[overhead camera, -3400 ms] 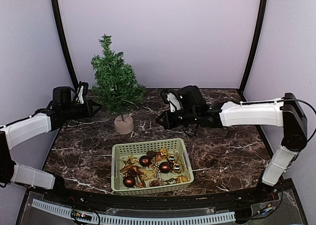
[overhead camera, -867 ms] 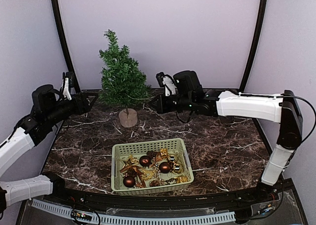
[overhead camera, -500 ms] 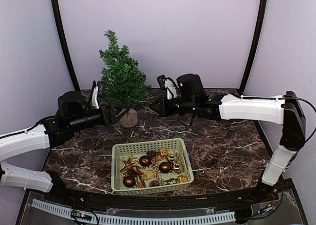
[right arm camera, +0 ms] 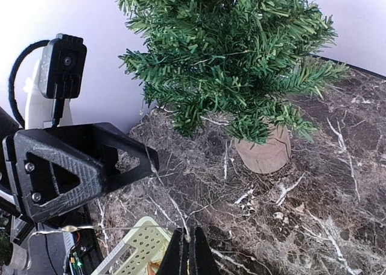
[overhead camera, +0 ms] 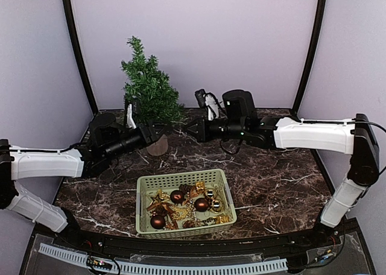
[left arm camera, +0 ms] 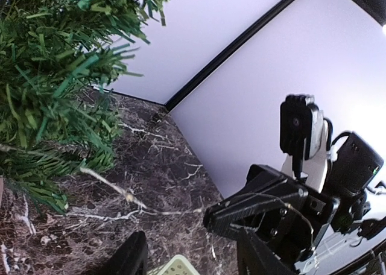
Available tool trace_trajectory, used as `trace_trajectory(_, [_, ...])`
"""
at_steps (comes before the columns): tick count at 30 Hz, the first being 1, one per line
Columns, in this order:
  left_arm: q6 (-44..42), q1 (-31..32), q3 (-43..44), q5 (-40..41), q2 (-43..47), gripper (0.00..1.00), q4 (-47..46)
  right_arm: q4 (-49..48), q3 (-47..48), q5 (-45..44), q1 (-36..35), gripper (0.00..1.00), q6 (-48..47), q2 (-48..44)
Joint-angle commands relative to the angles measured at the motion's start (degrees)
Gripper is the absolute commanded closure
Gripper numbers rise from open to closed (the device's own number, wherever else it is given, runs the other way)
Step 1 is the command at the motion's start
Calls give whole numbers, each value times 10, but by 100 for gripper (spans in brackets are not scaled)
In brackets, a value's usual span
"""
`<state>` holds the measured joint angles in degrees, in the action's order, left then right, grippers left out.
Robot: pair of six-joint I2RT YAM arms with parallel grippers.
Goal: Decorate the small christmas tree
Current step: Wrap the side of the string light in the gap of the branches.
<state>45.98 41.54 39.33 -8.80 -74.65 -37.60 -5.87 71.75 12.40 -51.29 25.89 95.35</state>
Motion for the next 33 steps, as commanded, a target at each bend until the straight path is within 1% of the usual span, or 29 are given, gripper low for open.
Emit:
trace_trajectory(1, [29,3,22,32,-9,56,-56,-35,-9,13,3,100,1,-22])
trace_trajectory(5, [46,3,20,37,-27,63,-86,-38,-10,18,4,100,1,-24])
trace_trajectory(9, [54,2,29,34,-43,69,-92,-38,-12,21,3,100,-1,-27])
trace_trajectory(21, [59,2,30,65,-46,79,-105,-40,-16,31,3,100,-4,-27])
trace_trajectory(24, [63,3,32,65,-49,85,-107,-40,-16,32,2,100,-4,-25])
trace_trajectory(26, [64,2,34,64,-50,90,-109,-39,-16,29,2,100,-5,-24])
trace_trajectory(27, [66,3,34,64,-50,95,-110,-38,-17,26,2,100,-6,-24])
trace_trajectory(29, [68,3,32,64,-48,100,-113,-37,-22,14,2,100,-8,-25])
trace_trajectory(31, [71,3,29,67,-45,100,-117,-38,-33,-5,3,100,-12,-30])
trace_trajectory(32, [72,3,28,69,-44,100,-118,-39,-42,-16,4,95,-14,-33])
trace_trajectory(33, [73,3,27,69,-41,100,-119,-40,-51,-32,5,88,-16,-37])
